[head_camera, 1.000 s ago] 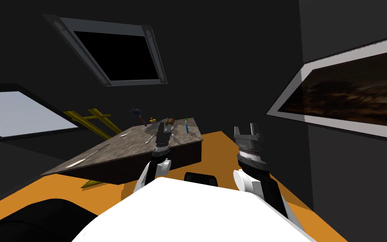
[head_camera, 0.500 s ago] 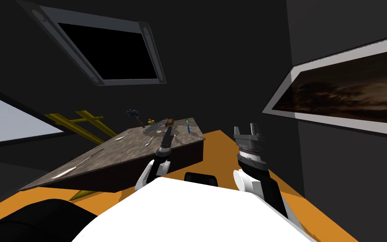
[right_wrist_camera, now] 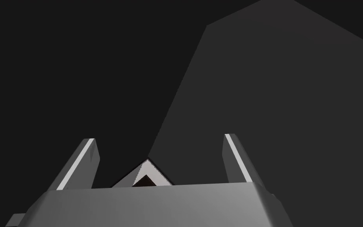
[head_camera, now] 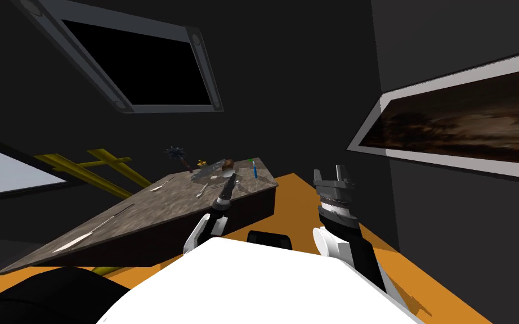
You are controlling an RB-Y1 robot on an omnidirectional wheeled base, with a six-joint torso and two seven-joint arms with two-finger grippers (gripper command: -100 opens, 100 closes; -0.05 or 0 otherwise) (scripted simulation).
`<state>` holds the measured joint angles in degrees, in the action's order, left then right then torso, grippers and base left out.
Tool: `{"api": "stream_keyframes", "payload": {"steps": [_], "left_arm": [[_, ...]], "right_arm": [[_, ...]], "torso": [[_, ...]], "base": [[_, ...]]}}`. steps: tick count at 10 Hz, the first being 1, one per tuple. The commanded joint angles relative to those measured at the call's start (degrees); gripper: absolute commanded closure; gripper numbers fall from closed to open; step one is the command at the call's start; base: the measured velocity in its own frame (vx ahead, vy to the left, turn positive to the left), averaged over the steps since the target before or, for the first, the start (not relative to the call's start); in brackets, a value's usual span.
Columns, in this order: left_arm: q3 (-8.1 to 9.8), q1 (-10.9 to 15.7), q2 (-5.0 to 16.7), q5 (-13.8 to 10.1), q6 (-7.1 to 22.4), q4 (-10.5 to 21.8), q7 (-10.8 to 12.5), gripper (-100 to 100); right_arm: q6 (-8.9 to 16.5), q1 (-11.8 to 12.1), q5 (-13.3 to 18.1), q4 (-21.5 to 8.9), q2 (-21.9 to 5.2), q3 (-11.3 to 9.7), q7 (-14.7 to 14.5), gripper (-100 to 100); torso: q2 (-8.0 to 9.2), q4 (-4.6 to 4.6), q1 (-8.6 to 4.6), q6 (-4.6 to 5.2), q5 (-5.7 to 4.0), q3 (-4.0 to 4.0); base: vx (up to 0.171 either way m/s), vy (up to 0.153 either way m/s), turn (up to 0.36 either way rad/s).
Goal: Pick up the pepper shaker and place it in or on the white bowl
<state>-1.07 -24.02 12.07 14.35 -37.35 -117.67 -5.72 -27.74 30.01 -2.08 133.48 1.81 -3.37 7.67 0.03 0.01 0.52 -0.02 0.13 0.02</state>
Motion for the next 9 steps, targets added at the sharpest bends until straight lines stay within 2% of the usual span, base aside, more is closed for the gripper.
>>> {"api": "stream_keyframes", "payload": {"steps": [1, 4, 5, 6, 9], "left_arm": [[0.08, 0.25, 0.96, 1.24, -0.68, 2.58, -0.66, -100], [0.22, 1.28, 3.13, 4.38, -2.05, 8.77, -2.5, -100], [0.26, 1.65, 3.85, 5.39, -2.39, 10.29, -3.15, -100], [0.26, 1.65, 3.85, 5.39, -2.39, 10.78, -3.15, -100], [0.31, 2.86, 6.13, 8.22, -2.91, 16.42, -5.23, -100]], "right_arm": [[0.0, 0.0, 0.0, 0.0, 0.0, 0.0, 0.0, 0], [0.0, -0.01, 0.0, 0.0, 0.0, 0.0, 0.0, 0], [0.0, 0.0, 0.0, 0.0, 0.0, 0.0, 0.0, 0], [0.0, 0.0, 0.0, 0.0, 0.0, 0.0, 0.0, 0], [0.0, 0.0, 0.0, 0.0, 0.0, 0.0, 0.0, 0]], "torso": [[0.0, 0.0, 0.0, 0.0, 0.0, 0.0], [0.06, 0.01, 0.15, 0.01, 0.02, 0.03], [0.07, 0.02, 0.11, 0.01, 0.02, 0.04], [0.05, 0.01, 0.17, 0.02, 0.03, 0.03], [-0.05, -0.01, -0.04, 0.01, -0.02, -0.03]], "base": [[-0.036, 0.107, -0.086], [-0.043, 0.157, -0.146], [-0.044, 0.174, -0.157], [-0.028, 0.129, -0.054], [-0.023, 0.115, -0.124]]}}
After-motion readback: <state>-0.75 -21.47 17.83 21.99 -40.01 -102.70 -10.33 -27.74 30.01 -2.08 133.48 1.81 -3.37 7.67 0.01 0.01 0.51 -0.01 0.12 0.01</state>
